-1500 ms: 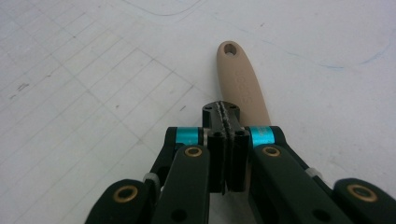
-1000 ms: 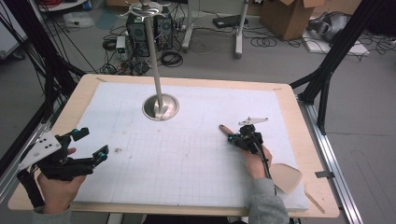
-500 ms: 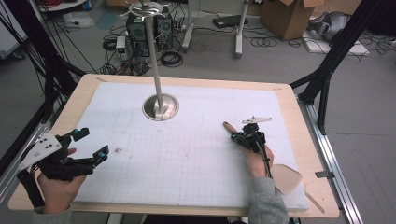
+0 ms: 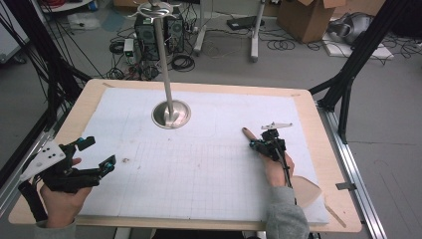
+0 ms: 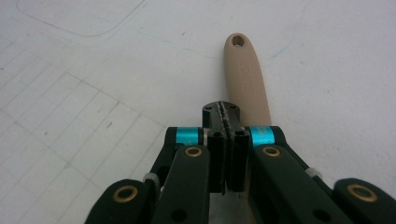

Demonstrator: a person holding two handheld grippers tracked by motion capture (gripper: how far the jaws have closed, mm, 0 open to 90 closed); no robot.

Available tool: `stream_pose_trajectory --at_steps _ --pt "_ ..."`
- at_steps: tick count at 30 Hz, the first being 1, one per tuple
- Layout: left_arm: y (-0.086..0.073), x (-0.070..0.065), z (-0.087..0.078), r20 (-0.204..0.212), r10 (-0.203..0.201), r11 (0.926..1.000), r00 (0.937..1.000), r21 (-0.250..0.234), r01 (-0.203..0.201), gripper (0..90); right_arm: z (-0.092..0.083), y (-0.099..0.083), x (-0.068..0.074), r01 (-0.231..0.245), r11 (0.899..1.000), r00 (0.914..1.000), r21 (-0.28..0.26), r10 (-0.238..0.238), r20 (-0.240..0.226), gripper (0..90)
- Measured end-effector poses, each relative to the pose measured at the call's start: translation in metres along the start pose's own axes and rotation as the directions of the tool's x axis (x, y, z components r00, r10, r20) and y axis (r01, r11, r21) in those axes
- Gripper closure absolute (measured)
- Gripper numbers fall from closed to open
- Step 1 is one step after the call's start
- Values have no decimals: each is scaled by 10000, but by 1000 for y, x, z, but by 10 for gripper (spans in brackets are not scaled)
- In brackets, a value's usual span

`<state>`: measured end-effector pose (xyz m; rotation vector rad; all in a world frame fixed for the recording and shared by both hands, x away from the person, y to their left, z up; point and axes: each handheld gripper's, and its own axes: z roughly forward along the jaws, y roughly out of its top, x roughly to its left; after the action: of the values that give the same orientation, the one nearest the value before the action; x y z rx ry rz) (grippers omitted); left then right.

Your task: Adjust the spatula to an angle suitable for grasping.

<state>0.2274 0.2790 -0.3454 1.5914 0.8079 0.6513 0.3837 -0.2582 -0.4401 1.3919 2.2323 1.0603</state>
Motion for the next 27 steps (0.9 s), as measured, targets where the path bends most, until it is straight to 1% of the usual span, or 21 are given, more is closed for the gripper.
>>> stream_pose_trajectory --at_steps 3,4,6,7,8,9,11,12,15,20,22,24,25,27 --pt "0 0 0 -4 8 10000 10000 5 -8 97 0 0 -1 -13 10000 10000 13 12 21 898" --pt "0 0 0 9 10 10000 10000 0 -10 97 0 0 -1 -101 9999 9998 -22 102 158 898" --pt "0 -1 0 10 8 10000 10000 -10 -8 97 -1 0 -2 -173 9999 9998 -7 173 133 898" --pt "0 0 0 18 2 10000 10000 -7 -2 97 -1 1 -3 -146 9999 9995 42 145 279 898" --pt "0 0 0 18 2 10000 10000 -7 -2 97 -1 1 -3 -146 9999 9995 42 145 279 898" --pt "0 0 0 11 -8 10000 10000 -4 8 98 -1 1 -4 -256 9997 9992 30 255 298 898" --pt "0 0 0 17 -22 10000 10000 -8 22 98 -1 1 -5 -207 9998 9993 15 206 300 898" --pt "0 0 0 8 -28 10000 10000 -10 28 98 -1 1 -6 -325 9995 9986 -10 326 405 898" --pt "0 0 0 21 -22 10000 10000 -8 22 97 -1 0 -7 -383 9993 9984 -43 385 423 898" --pt "0 -1 1 27 -34 10000 10000 -2 34 97 -1 1 -6 -400 9992 9983 -29 401 426 898" --pt "-1 -1 1 38 -31 10000 10000 7 31 98 -2 1 -6 -323 9994 9990 -88 326 291 898" --pt "-1 0 1 41 -20 10000 10000 12 20 98 -6 2 -4 -236 9993 9994 -280 242 233 898" --pt "-1 0 2 43 -96 10000 9999 10 96 97 -8 3 -3 -194 9994 9997 -296 199 167 898" --pt "-1 0 2 15 -105 9999 9999 15 105 97 -13 5 0 -79 9994 9999 -323 83 97 897"
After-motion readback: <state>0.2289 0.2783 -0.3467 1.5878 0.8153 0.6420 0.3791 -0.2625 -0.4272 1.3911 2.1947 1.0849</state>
